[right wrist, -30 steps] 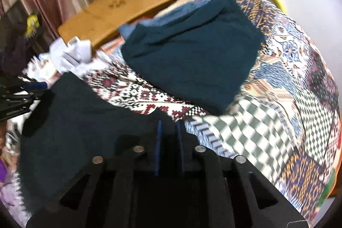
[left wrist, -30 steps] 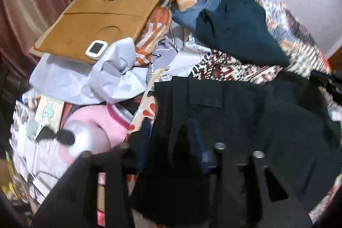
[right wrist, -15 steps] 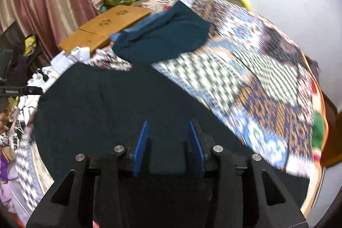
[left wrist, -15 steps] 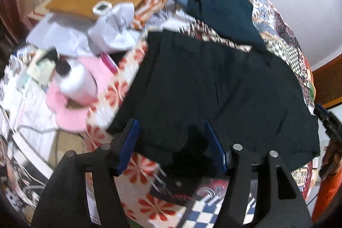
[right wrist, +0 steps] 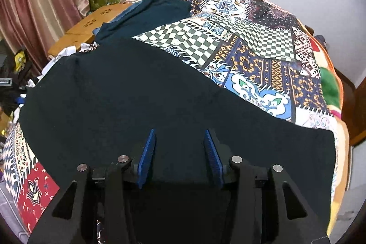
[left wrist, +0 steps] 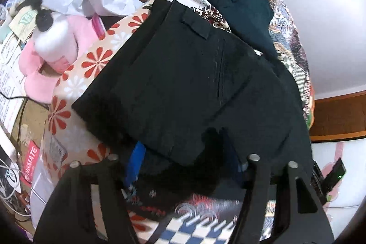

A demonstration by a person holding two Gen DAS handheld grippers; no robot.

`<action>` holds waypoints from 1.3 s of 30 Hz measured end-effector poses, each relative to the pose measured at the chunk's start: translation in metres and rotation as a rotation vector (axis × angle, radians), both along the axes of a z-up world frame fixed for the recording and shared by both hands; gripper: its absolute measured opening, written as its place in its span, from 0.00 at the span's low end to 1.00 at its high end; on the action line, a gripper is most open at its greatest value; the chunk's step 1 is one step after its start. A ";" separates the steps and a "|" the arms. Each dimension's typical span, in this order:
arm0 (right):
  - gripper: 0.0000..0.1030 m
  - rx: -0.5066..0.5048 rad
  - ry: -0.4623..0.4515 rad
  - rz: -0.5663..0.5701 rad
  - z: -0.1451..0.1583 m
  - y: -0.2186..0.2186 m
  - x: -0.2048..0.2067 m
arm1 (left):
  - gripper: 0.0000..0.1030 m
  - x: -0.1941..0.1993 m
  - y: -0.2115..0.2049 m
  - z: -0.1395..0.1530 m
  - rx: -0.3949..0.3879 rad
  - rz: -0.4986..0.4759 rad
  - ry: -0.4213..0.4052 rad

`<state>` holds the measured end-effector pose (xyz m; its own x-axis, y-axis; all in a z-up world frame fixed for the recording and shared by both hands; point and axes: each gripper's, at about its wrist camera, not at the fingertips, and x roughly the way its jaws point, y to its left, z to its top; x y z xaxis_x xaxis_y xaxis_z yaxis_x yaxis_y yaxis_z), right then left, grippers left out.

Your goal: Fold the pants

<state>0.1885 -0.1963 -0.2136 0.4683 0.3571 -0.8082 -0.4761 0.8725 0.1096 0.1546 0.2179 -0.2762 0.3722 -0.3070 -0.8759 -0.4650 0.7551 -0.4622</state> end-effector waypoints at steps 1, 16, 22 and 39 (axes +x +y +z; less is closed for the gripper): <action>0.40 0.008 0.003 -0.003 -0.001 -0.001 0.000 | 0.38 0.004 -0.003 -0.002 0.031 -0.006 0.012; 0.46 -0.021 0.023 -0.070 -0.012 -0.012 0.002 | 0.13 -0.009 -0.015 0.037 0.460 -0.089 -0.067; 0.47 -0.059 0.047 -0.107 -0.003 -0.008 0.006 | 0.26 -0.025 -0.019 0.004 0.413 -0.130 -0.038; 0.58 0.077 0.050 0.023 0.016 0.062 -0.002 | 0.83 -0.021 -0.037 0.058 0.622 -0.185 -0.126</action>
